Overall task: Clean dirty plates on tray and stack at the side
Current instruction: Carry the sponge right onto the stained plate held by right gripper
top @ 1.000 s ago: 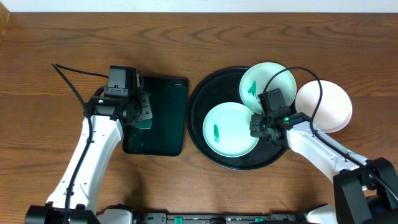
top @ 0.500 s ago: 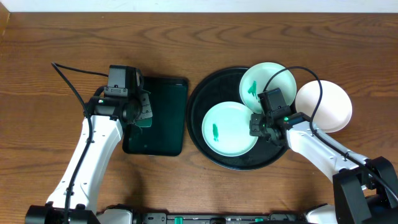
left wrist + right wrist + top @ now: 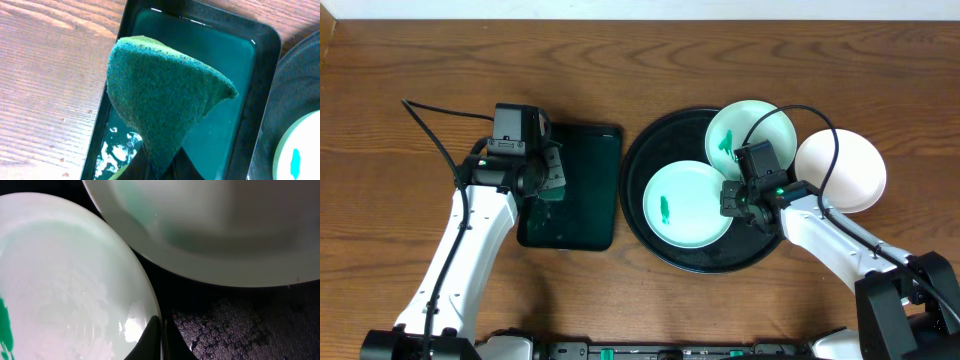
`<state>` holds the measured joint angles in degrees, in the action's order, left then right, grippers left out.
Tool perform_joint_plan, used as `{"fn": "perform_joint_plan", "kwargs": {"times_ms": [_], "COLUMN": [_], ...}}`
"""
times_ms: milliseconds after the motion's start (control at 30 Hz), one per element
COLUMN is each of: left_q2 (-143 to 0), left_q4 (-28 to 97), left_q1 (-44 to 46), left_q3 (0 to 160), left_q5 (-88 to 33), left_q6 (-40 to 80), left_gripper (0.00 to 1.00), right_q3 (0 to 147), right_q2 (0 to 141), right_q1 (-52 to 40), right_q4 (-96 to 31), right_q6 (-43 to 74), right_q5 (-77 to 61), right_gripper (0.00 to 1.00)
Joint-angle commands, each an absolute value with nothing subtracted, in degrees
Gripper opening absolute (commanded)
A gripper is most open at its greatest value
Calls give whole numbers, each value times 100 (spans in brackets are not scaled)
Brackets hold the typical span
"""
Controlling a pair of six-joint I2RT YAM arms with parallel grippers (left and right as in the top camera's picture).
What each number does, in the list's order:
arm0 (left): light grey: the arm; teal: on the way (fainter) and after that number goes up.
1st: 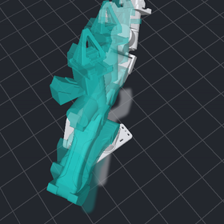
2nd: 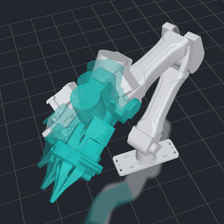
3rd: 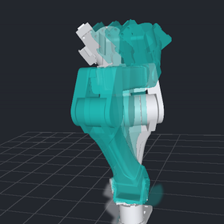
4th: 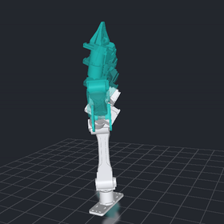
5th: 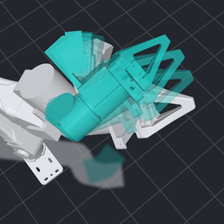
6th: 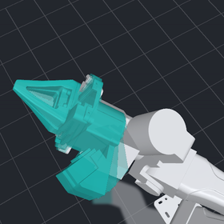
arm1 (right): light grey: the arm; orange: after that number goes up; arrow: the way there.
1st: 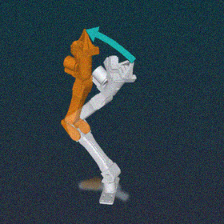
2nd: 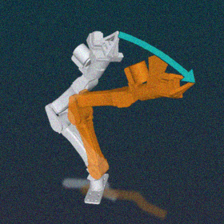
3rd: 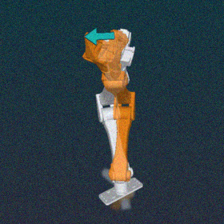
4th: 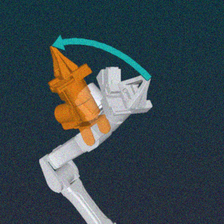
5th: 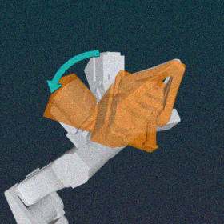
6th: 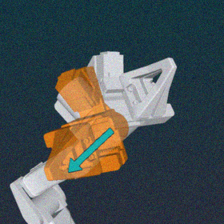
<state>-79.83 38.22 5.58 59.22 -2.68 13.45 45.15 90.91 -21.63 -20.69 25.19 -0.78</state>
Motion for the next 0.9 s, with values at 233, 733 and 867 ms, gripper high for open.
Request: {"fn": "perform_joint_plan", "kwargs": {"times_ms": [233, 733, 867], "left_q2": [-8659, -8759, -8799], "left_q4": [3422, 4762, 4598], "left_q1": [1160, 1232, 1459], "left_q3": [5874, 7391, 7323], "left_q5": [-233, -237, -237], "left_q6": [1422, 1592, 1918], "left_gripper": [7, 7, 7], "right_q3": [4471, 4471, 4471], "right_q2": [9144, 9144, 9144], "right_q1": [-2185, -2187, -2185], "right_q4": [-2034, -2040, -2038], "right_q6": [2523, 2523, 2523], "right_q5": [-161, -161, -161], "right_gripper": [1, 1, 1]}}
